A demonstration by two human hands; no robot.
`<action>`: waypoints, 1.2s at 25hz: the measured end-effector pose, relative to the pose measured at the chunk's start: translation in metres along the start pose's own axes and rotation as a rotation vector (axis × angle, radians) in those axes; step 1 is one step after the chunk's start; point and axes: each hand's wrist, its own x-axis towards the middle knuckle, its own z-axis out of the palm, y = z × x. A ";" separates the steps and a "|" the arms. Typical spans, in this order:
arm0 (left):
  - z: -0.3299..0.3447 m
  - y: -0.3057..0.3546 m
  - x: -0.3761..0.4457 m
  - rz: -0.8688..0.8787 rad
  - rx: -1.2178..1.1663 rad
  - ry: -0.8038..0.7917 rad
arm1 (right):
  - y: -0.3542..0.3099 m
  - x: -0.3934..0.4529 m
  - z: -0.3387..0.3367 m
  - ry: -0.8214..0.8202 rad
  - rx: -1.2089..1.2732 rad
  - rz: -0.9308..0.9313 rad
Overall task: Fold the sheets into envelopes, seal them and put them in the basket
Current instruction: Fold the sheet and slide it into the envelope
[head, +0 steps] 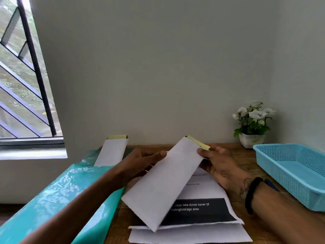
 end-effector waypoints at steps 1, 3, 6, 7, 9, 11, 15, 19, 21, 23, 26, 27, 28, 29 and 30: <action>0.004 -0.001 -0.001 -0.031 -0.115 -0.044 | 0.003 0.000 0.001 -0.019 -0.027 0.018; 0.017 -0.003 0.000 -0.026 -0.269 -0.081 | 0.006 -0.003 0.004 -0.088 -0.099 0.047; 0.032 -0.007 0.001 -0.029 -0.415 0.021 | 0.009 -0.011 0.010 -0.213 -0.163 0.092; 0.035 -0.009 0.003 -0.041 -0.458 0.057 | 0.008 -0.014 0.011 -0.239 -0.179 0.101; 0.037 -0.015 0.008 -0.048 -0.487 0.084 | 0.007 -0.018 0.011 -0.254 -0.216 0.104; 0.035 -0.022 0.011 -0.026 -0.409 0.097 | 0.008 -0.019 0.012 -0.256 -0.231 0.104; 0.030 -0.029 0.011 0.165 0.032 0.227 | 0.009 -0.023 0.015 -0.243 -0.221 0.102; 0.035 -0.027 0.006 0.422 0.504 0.383 | 0.001 -0.025 0.017 -0.221 -0.179 0.087; 0.036 -0.022 0.001 0.498 0.484 0.393 | -0.004 -0.027 0.019 -0.227 -0.144 0.099; 0.035 -0.015 -0.002 0.549 0.486 0.427 | -0.009 -0.028 0.019 -0.256 -0.124 0.114; 0.038 0.001 -0.013 0.610 0.489 0.420 | -0.013 -0.033 0.023 -0.316 -0.066 0.137; 0.041 0.005 -0.017 0.602 0.457 0.392 | -0.013 -0.034 0.025 -0.328 -0.031 0.146; 0.044 0.009 -0.020 0.573 0.419 0.357 | -0.013 -0.036 0.028 -0.336 0.001 0.149; 0.046 0.013 -0.022 0.517 0.361 0.326 | -0.011 -0.036 0.030 -0.339 0.023 0.149; 0.047 0.014 -0.020 0.433 0.274 0.290 | -0.010 -0.036 0.031 -0.340 0.031 0.147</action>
